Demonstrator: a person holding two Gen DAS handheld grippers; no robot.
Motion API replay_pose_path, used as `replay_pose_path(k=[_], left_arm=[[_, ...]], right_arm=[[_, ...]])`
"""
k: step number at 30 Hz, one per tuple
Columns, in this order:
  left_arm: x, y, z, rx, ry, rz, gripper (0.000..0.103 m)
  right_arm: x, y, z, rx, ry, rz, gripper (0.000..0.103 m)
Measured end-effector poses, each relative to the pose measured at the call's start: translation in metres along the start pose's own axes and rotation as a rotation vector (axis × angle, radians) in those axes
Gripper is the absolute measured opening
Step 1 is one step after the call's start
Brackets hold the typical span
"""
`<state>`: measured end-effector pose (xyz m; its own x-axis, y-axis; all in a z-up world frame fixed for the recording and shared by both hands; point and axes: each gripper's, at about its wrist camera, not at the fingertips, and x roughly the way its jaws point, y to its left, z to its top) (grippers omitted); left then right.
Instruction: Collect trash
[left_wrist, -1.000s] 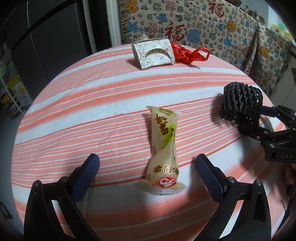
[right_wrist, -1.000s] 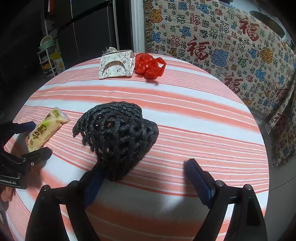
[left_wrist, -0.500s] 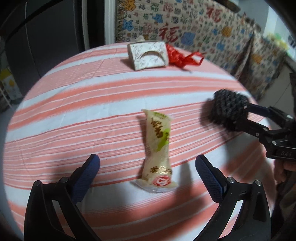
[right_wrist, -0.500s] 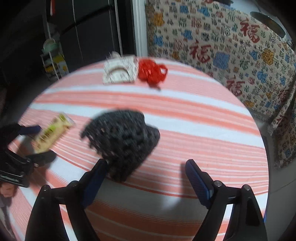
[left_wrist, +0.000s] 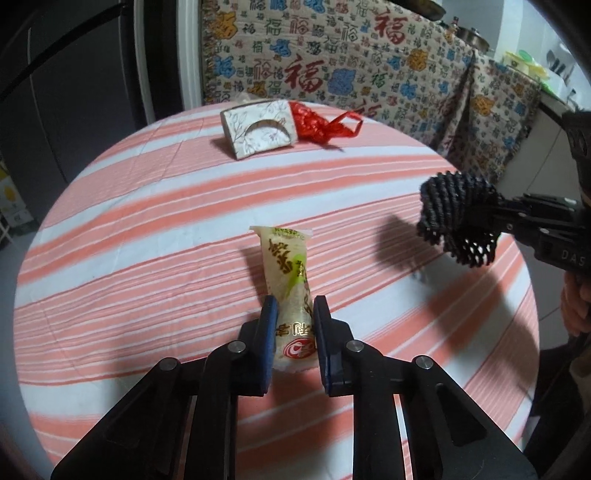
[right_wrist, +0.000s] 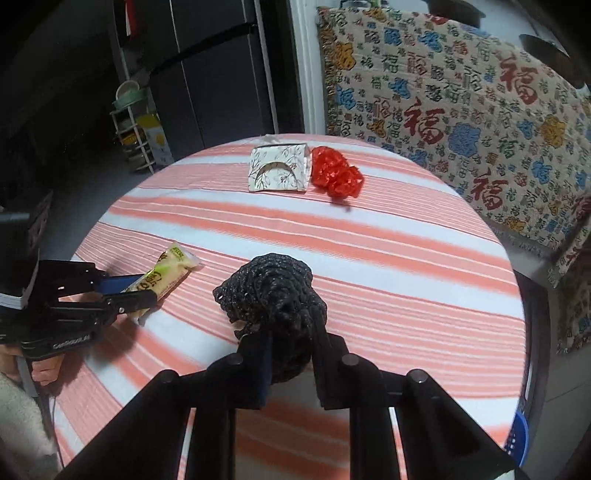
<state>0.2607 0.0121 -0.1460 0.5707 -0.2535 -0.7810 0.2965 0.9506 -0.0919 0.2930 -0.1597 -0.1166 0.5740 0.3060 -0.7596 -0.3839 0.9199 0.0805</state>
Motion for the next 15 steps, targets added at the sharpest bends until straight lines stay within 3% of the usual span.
replay_pose_path(k=[8, 15], left_arm=[[-0.026, -0.05, 0.013, 0.035, -0.06, -0.079, 0.017], [-0.02, -0.141, 0.035, 0.11, -0.062, -0.225, 0.017]], right_arm=[[-0.064, -0.048, -0.035, 0.127, -0.049, -0.058, 0.018], [-0.115, -0.128, -0.081, 0.257, -0.071, -0.196, 0.018]])
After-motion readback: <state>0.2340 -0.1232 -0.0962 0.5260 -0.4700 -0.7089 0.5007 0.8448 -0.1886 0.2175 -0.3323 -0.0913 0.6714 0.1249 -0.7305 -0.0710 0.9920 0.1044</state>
